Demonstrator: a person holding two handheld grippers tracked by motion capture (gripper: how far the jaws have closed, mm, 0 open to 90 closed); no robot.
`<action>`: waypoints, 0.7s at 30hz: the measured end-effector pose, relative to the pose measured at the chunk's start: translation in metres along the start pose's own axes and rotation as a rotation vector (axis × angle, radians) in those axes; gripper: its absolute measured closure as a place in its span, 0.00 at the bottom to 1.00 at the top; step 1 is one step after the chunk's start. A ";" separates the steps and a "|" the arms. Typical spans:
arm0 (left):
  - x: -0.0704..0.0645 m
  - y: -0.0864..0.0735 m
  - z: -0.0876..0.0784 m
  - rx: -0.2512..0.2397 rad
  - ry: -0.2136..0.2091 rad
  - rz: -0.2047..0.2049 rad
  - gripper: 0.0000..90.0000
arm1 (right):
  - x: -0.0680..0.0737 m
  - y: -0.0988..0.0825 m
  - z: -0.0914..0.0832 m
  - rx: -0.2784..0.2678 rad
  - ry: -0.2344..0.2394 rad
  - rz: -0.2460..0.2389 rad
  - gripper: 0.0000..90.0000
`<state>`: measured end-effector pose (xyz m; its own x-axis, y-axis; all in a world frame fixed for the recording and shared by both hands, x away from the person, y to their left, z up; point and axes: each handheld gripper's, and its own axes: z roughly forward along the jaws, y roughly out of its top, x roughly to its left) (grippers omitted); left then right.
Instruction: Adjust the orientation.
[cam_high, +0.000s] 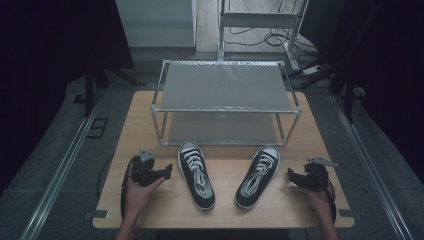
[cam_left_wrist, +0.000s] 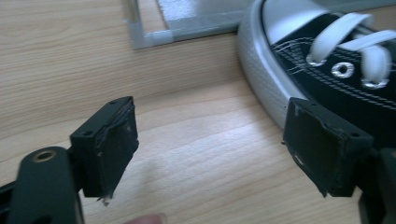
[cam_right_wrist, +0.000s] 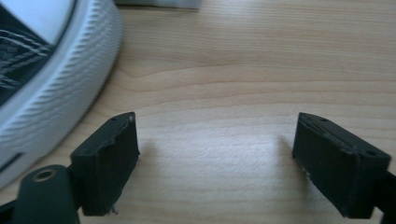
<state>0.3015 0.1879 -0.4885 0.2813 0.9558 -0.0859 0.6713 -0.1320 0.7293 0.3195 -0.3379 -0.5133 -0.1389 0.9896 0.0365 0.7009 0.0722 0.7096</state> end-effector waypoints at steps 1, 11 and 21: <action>0.000 0.000 0.000 -0.001 -0.002 0.000 0.26 | 0.000 0.000 -0.002 -0.007 0.011 0.002 0.18; -0.001 0.000 -0.008 0.001 -0.091 -0.008 0.33 | 0.007 0.004 -0.032 -0.124 0.125 -0.050 0.38; 0.001 -0.001 -0.017 -0.006 -0.153 -0.036 0.32 | 0.032 0.015 -0.062 -0.181 0.309 -0.141 0.74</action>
<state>0.2898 0.1934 -0.4780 0.3586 0.9087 -0.2139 0.6790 -0.0966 0.7278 0.2823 -0.3133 -0.4581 -0.4486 0.8856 0.1201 0.5290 0.1548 0.8344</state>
